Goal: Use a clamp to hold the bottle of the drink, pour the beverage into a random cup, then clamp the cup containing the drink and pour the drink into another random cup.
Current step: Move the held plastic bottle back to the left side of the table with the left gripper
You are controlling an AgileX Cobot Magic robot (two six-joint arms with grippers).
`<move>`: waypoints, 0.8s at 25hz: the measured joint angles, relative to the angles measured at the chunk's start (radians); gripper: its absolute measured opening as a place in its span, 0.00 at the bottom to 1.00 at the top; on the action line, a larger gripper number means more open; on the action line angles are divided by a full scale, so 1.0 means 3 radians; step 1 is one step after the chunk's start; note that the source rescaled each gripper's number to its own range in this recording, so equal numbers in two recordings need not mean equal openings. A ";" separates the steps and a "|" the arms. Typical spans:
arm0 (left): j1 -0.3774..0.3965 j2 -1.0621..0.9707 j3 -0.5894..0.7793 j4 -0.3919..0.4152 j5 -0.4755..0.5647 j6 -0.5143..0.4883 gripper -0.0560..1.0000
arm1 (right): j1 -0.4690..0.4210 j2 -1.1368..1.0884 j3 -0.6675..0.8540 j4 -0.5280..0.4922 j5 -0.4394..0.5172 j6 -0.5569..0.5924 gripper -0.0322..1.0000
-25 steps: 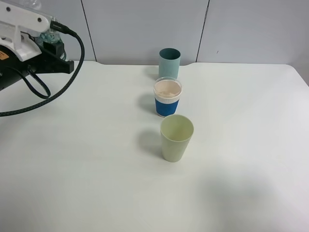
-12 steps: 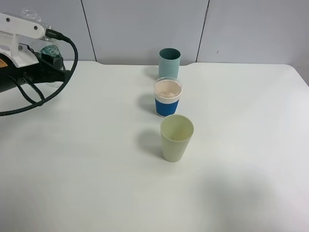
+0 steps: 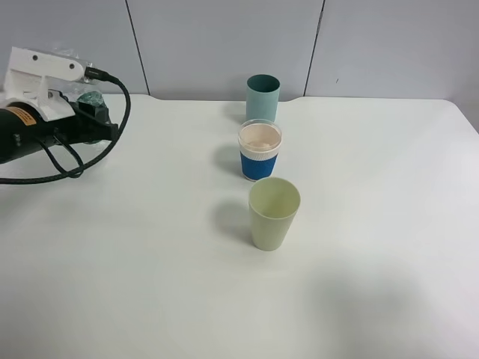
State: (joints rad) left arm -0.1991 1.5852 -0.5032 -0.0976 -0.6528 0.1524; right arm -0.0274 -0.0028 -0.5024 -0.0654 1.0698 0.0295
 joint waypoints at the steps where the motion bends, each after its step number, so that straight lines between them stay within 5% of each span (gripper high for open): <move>1: 0.0000 0.0054 0.0000 0.0031 -0.0075 -0.0058 0.07 | 0.0000 0.0000 0.0000 0.0000 0.0000 0.0000 0.62; 14: 0.0000 0.0849 -0.0003 0.0186 -0.1005 -0.0356 0.07 | 0.0000 0.0000 0.0000 0.0000 0.0000 0.0000 0.62; 20: 0.0000 0.1076 0.0017 0.0218 -0.1127 -0.0467 0.07 | 0.0000 0.0000 0.0000 0.0000 0.0000 0.0000 0.62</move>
State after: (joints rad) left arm -0.1991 1.9080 -0.4980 -0.0323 -0.9909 0.0124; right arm -0.0274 -0.0028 -0.5024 -0.0654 1.0698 0.0295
